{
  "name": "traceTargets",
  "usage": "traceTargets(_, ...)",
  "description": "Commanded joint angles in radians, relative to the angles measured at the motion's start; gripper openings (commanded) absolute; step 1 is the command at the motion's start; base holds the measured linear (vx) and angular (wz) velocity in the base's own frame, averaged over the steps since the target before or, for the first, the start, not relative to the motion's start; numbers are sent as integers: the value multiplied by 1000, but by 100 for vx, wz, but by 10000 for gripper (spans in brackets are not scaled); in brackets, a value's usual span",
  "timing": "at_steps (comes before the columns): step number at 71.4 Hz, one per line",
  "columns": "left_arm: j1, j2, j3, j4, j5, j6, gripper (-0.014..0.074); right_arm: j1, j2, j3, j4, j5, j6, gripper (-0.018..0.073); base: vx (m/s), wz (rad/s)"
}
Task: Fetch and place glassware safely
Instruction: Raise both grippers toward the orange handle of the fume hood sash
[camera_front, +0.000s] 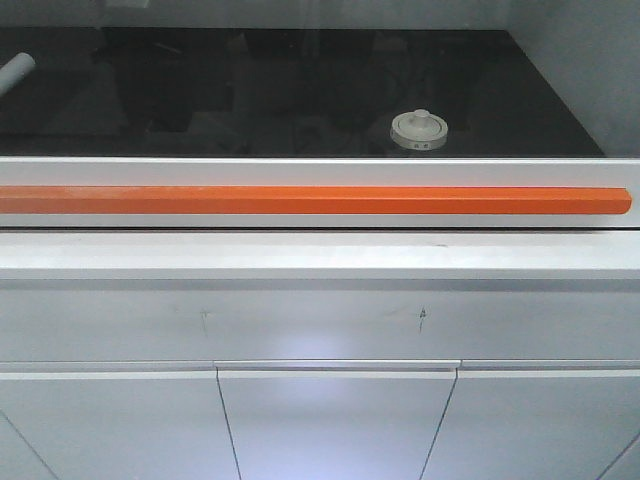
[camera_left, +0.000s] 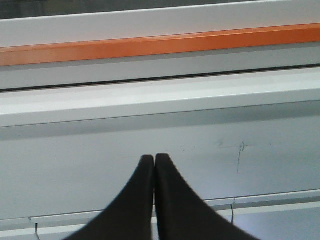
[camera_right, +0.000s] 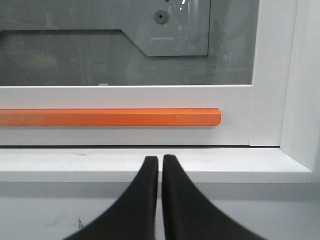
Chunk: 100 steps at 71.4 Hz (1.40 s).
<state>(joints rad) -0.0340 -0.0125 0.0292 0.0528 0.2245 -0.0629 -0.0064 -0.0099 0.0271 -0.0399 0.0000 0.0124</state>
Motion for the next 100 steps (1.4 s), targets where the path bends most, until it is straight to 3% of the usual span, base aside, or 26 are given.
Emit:
traceTargets(1, -5, -10, 26, -9, -77, -8, -7, 2, -12, 19, -2, -80, 0, -1, 0, 0)
traceTargets(100, -5, -10, 26, -9, -89, -8, -7, 2, -12, 19, -9, -80, -4, -1, 0, 0)
